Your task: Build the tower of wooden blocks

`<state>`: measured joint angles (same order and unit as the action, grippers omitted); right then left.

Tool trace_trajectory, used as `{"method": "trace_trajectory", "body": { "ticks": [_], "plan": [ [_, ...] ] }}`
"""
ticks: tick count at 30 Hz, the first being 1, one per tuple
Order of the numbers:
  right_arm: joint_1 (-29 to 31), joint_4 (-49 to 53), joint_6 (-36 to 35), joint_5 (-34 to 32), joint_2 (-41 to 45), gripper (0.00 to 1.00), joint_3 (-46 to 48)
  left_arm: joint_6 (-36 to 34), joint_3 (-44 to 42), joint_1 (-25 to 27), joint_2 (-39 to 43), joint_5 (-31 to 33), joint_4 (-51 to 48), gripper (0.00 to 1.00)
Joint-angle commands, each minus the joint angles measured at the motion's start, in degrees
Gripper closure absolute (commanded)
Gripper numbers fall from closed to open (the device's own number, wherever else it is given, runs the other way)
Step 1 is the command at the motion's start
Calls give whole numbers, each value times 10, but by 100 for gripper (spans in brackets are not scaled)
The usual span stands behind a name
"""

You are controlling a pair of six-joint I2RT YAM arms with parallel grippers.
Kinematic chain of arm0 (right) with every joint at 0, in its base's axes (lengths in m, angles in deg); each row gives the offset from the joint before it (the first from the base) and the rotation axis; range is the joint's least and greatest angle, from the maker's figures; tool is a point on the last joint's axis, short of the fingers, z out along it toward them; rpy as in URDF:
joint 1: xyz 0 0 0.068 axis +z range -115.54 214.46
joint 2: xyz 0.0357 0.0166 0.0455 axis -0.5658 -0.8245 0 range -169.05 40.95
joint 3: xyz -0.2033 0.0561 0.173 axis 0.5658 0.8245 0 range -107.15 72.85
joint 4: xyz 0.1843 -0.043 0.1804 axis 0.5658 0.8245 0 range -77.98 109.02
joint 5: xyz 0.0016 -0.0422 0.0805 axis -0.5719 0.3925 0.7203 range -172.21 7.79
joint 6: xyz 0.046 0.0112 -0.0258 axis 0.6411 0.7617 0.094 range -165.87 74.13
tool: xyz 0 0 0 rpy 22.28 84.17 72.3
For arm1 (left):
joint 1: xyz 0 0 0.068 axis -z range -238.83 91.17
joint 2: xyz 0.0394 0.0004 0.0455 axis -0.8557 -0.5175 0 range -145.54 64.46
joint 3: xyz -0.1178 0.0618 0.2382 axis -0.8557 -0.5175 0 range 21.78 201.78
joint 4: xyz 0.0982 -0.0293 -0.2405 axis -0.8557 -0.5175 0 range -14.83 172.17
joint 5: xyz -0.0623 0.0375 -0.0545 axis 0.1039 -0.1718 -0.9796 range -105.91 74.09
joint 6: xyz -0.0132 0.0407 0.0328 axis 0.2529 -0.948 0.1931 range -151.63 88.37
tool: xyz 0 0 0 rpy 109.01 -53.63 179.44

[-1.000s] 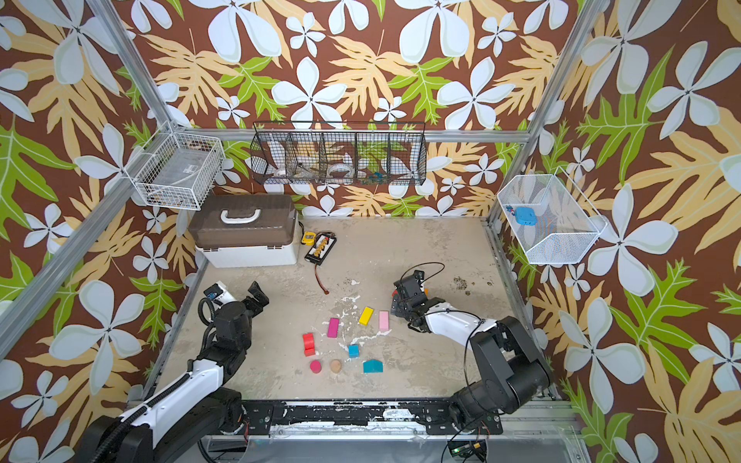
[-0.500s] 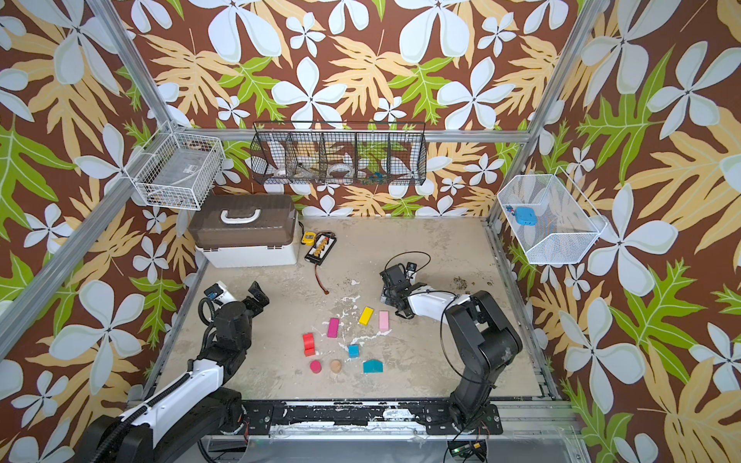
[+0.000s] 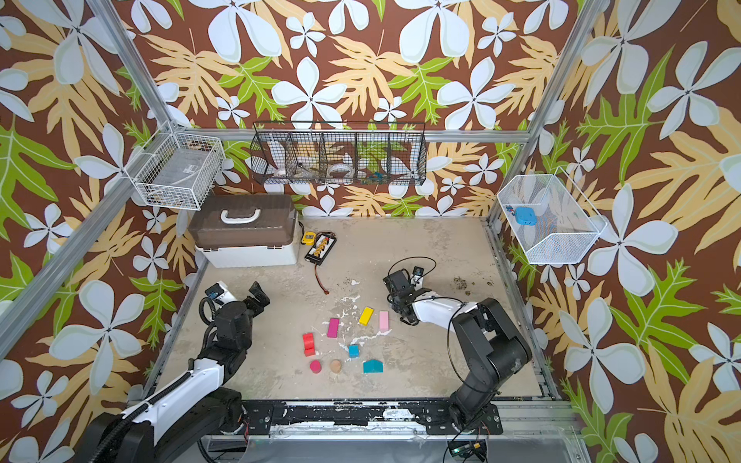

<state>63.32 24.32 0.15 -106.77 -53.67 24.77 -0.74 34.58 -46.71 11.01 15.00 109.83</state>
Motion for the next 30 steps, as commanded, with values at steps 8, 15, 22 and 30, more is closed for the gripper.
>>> {"method": "trace_trajectory", "body": {
  "ticks": [8, 15, 22, 30],
  "plan": [
    [-2, -1, -46, -9, 13, 20, 4, -5, 2, 0, 2, 0, 19, 0],
    [-7, -17, -72, 18, 13, 21, 9, -4, 2, 0, 2, 0, 19, 0],
    [-7, -30, -91, 43, 6, 18, 6, -5, 2, 0, 2, -1, 19, 0],
    [-28, -23, -90, 31, -20, 17, 3, -5, 1, 0, 2, -1, 19, 0]
  ]
}}
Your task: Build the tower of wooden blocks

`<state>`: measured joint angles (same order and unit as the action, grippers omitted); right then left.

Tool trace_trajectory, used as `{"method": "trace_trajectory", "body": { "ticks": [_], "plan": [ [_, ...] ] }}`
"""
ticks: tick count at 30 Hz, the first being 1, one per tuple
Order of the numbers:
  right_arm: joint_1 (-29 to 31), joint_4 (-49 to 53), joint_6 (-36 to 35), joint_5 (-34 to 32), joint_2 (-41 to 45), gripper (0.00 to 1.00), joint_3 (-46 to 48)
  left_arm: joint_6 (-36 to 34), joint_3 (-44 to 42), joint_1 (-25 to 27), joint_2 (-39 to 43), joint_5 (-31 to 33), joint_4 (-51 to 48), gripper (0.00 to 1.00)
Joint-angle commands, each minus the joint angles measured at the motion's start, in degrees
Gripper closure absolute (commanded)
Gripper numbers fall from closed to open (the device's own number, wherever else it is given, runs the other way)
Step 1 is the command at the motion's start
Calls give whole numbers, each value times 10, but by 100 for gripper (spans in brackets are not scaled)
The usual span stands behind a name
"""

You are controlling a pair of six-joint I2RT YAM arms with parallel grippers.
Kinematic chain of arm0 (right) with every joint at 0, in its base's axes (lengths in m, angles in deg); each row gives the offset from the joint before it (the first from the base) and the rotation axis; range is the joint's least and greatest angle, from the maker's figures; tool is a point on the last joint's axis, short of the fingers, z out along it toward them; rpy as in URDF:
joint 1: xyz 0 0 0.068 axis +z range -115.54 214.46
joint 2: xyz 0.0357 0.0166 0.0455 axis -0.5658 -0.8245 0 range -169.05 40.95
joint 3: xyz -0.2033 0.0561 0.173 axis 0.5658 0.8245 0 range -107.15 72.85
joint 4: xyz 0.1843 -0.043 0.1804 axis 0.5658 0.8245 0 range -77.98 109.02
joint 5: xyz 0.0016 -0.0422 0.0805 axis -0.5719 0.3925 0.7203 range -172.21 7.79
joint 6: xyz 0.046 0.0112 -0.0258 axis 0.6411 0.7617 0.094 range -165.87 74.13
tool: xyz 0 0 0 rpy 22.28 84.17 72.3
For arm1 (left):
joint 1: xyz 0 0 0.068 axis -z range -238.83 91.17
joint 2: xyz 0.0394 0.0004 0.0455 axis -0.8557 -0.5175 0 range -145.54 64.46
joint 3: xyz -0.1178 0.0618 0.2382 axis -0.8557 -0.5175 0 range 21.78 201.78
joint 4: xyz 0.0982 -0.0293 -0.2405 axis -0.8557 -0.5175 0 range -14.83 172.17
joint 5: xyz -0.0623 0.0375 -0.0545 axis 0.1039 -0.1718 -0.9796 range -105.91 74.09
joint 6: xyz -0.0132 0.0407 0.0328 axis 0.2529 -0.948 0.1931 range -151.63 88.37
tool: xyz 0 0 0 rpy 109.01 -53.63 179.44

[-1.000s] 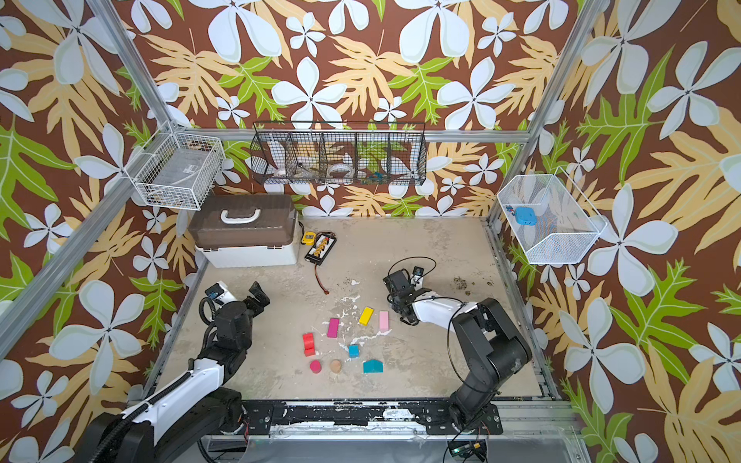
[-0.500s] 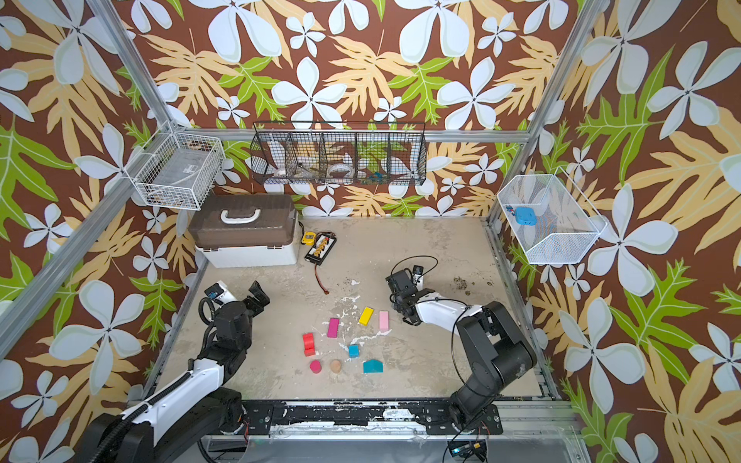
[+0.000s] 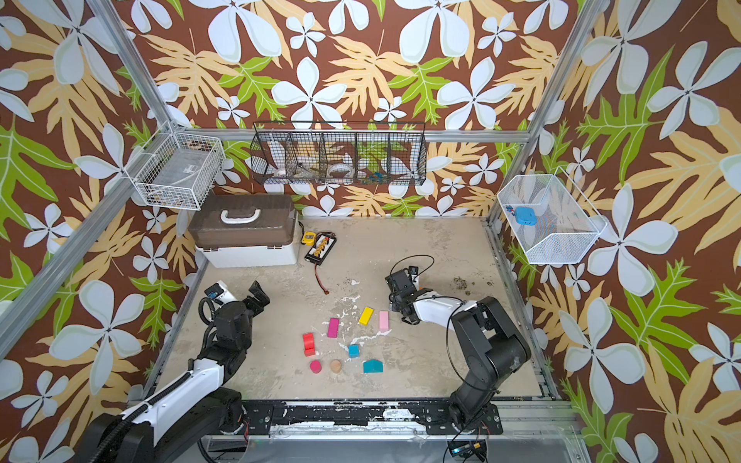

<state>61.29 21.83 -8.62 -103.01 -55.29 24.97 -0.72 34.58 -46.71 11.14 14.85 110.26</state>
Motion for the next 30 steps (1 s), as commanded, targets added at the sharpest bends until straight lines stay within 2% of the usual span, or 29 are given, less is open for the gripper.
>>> {"method": "trace_trajectory", "body": {
  "ticks": [1, 18, 30],
  "plan": [
    [-11, 2, -3, -8, -5, 17, 1, -5, 1, 0, 1, 1, 15, 0],
    [-22, 2, -13, -5, 13, 31, 16, -5, 0, 0, 0, 0, 16, 0],
    [-33, -3, -14, 7, 19, 33, 23, -5, 0, 0, 0, 0, 17, 0]
  ]
}}
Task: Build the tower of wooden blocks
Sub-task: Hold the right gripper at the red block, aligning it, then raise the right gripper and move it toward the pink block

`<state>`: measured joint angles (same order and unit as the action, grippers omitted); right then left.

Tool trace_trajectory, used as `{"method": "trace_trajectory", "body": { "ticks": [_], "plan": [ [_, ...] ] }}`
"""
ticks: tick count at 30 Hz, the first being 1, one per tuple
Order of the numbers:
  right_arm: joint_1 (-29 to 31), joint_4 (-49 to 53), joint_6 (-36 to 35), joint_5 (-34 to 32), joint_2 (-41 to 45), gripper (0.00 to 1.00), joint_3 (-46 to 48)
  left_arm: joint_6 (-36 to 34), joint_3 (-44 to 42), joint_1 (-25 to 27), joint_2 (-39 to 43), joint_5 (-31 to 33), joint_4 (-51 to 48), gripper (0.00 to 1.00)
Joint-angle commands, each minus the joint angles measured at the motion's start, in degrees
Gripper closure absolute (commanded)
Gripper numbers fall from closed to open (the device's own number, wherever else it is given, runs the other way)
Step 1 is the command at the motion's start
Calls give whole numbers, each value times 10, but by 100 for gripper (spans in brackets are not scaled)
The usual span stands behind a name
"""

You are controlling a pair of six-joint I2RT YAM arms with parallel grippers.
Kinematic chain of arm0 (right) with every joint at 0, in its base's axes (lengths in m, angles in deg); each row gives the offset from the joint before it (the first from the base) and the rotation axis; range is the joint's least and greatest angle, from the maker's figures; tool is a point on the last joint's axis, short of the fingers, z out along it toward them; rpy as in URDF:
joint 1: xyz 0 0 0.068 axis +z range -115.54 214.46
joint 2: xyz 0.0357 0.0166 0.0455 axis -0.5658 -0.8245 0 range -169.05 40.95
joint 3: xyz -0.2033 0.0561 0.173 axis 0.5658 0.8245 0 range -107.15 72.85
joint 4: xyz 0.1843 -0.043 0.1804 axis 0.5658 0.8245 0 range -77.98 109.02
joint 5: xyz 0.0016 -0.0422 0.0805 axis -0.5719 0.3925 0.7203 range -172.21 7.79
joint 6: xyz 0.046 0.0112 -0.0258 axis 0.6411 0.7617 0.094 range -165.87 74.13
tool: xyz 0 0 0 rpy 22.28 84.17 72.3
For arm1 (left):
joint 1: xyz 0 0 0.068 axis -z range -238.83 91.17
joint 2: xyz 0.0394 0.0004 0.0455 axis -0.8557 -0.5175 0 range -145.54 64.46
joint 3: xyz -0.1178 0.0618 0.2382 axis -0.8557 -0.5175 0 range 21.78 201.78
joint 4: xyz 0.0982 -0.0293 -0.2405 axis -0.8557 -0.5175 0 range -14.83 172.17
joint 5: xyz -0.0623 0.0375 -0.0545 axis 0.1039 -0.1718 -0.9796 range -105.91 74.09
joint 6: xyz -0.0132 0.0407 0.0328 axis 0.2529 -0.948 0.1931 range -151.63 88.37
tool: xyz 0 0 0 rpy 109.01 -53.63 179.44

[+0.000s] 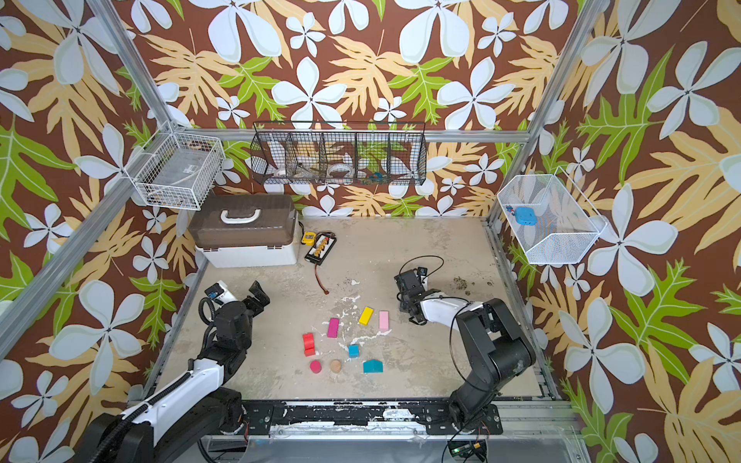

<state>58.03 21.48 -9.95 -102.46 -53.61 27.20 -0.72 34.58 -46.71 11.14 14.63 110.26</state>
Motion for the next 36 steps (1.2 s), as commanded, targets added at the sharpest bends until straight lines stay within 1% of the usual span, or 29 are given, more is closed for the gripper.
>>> {"method": "trace_trajectory", "body": {
  "ticks": [1, 36],
  "plan": [
    [0, 0, -1, 1, 1, 33, 0, -5, 1, 0, 0, 2, 16, 0],
    [-10, -3, -4, 13, -7, 32, -3, -5, -1, 0, 1, 1, 18, 0]
  ]
}}
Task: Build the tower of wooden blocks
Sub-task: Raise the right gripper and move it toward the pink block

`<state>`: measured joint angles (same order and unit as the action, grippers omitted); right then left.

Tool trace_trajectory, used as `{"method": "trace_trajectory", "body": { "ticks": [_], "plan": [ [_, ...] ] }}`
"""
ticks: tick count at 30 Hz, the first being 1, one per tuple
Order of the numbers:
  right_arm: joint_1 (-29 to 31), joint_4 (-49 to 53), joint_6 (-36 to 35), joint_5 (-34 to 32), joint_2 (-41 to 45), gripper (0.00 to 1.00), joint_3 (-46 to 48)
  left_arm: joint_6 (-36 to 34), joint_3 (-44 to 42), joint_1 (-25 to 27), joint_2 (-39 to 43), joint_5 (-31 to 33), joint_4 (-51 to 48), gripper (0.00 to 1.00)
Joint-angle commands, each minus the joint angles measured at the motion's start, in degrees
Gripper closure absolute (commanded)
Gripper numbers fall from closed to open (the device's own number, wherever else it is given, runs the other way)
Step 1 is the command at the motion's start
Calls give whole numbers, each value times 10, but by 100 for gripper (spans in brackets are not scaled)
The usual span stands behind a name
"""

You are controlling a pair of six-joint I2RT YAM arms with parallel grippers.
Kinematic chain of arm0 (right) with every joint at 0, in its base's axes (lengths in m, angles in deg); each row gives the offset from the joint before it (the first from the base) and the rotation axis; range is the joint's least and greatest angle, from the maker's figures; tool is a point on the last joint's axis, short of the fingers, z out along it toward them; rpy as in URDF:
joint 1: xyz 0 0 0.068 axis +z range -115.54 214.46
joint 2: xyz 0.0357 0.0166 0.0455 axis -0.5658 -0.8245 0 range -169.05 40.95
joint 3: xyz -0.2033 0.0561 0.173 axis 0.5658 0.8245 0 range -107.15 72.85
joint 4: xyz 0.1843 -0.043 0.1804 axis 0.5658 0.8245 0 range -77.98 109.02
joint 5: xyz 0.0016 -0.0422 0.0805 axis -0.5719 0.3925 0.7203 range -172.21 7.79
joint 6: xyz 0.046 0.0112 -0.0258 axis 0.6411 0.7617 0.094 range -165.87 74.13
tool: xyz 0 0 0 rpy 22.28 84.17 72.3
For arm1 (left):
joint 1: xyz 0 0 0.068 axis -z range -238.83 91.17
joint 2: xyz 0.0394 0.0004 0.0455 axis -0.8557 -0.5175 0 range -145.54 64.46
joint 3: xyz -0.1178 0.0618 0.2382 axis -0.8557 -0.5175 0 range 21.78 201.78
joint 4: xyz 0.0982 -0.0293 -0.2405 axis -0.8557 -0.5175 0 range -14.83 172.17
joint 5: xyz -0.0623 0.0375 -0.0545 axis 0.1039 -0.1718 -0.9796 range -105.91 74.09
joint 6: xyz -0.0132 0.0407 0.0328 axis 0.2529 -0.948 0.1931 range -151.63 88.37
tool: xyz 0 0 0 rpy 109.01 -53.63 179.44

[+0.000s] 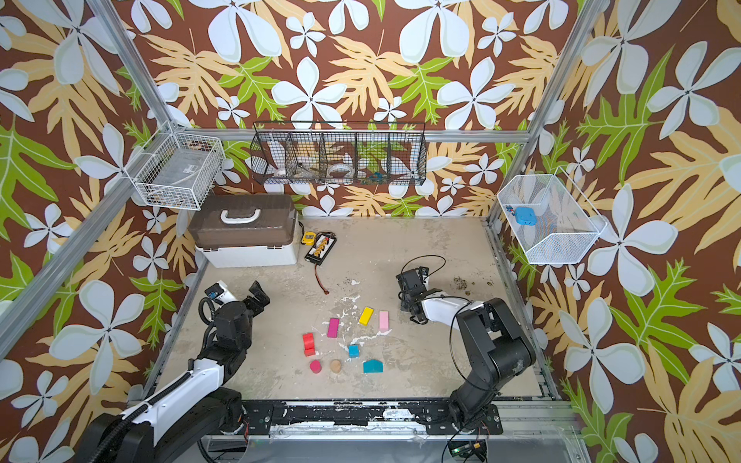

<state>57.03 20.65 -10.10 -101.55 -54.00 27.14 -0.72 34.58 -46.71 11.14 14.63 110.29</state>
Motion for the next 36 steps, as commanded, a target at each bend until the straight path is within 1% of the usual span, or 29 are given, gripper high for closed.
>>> {"method": "trace_trajectory", "body": {
  "ticks": [1, 11, 12, 15, 18, 21, 23, 26, 28, 31, 34, 36],
  "plan": [
    [1, 5, -3, 3, -3, 32, -3, -5, -1, 0, 1, 0, 18, 0],
    [0, 3, -6, 8, 2, 32, 1, -5, -1, 0, 1, 0, 18, 0],
    [0, 0, -6, 9, 6, 31, 4, -4, -1, -1, 1, 0, 18, 0],
    [1, -3, -3, -6, 28, 21, 11, -4, -1, 0, 1, 0, 18, 0],
    [1, 7, 6, -10, 59, 18, 3, -5, -3, 0, 5, -2, 20, 0],
    [3, 20, 31, 21, 100, 17, -9, -10, -10, -1, 12, -12, 27, 0],
    [19, 19, 47, 37, 135, 14, -10, -14, -17, 0, 20, -24, 33, 0],
    [81, 26, 69, 10, 173, 5, -22, -23, -28, 0, 30, -47, 49, 0],
    [112, 33, 80, 12, 182, 4, -40, -27, -31, 0, 32, -57, 54, 0],
    [133, 44, 96, 32, 189, 4, -61, -32, -31, 0, 30, -72, 57, 0],
    [160, 83, 136, 1, 211, 3, -72, -34, -30, 0, 26, -82, 58, 0],
    [183, 96, 150, -22, 231, 2, -73, -38, -29, 0, 24, -90, 58, 0]
  ]
}}
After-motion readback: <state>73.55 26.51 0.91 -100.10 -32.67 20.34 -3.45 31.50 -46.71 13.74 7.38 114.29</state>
